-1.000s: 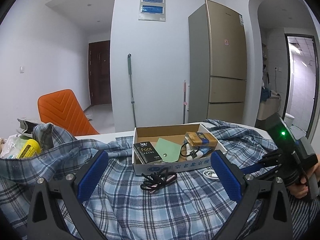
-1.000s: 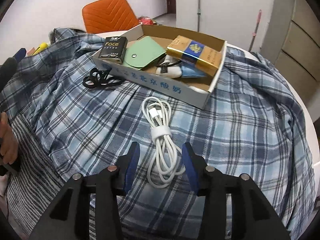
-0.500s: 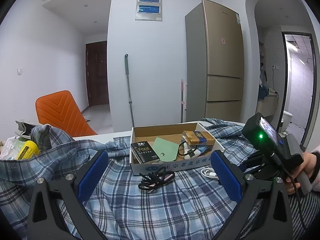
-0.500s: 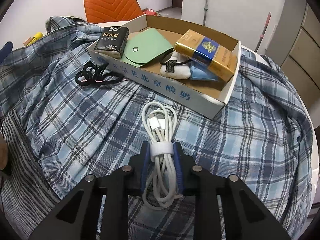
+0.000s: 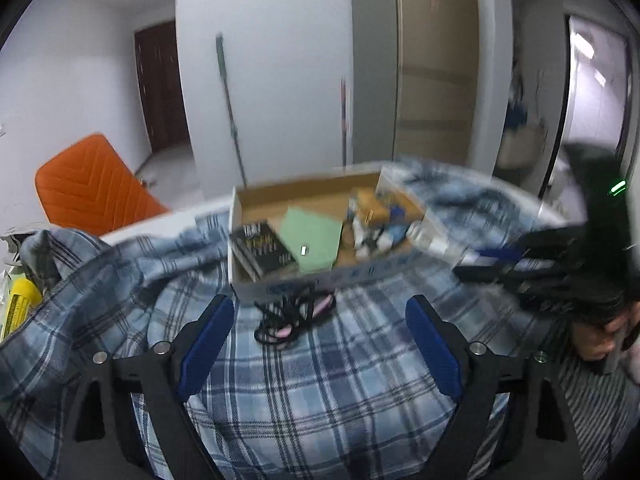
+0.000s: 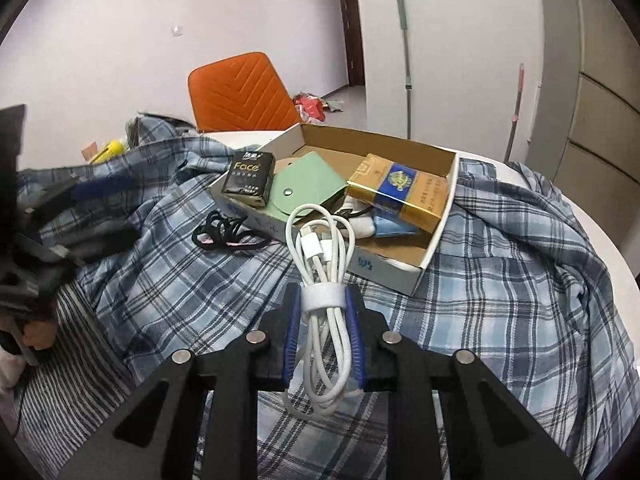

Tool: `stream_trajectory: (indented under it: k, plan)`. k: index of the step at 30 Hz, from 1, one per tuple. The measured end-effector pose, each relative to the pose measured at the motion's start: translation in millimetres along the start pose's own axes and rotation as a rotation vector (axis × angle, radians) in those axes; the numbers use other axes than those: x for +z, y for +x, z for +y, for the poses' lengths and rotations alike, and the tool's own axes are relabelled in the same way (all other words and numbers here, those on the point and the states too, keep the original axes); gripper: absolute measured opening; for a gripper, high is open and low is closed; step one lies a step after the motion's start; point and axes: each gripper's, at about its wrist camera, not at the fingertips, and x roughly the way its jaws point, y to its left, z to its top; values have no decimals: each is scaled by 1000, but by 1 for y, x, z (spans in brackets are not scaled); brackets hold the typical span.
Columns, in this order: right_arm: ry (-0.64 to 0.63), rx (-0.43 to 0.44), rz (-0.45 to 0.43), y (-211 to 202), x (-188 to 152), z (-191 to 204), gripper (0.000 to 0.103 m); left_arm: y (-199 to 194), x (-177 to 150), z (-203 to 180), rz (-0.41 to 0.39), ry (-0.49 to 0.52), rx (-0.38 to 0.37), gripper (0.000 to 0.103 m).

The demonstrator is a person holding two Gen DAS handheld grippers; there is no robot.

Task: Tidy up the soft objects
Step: 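Grasp the black cable with the left gripper while the right gripper holds the white cable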

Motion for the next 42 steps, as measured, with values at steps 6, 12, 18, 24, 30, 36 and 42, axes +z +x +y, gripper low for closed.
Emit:
stream_trajectory:
  k: [6, 12, 18, 24, 30, 36, 42]
  plan:
    - [21, 26, -27, -4, 0, -1, 21, 54, 4, 14, 178, -138, 13, 80]
    - [28, 44, -15, -2, -2, -3, 21, 80, 3, 17, 204, -160, 34, 76]
    - [25, 45, -17, -3, -3, -3, 21, 89, 0, 27, 221, -202, 5, 30]
    - [17, 38, -18, -3, -3, -2, 21, 75, 3, 25, 162, -187, 4, 7]
    - [18, 36, -36, -7, -3, -2, 21, 35, 9, 11, 81, -152, 3, 7]
    - [5, 11, -59, -15, 0, 3, 21, -12, 27, 4, -18, -132, -11, 7]
    - [-34, 0, -100, -27, 4, 10, 21, -20, 40, 7, -18, -136, -5, 12]
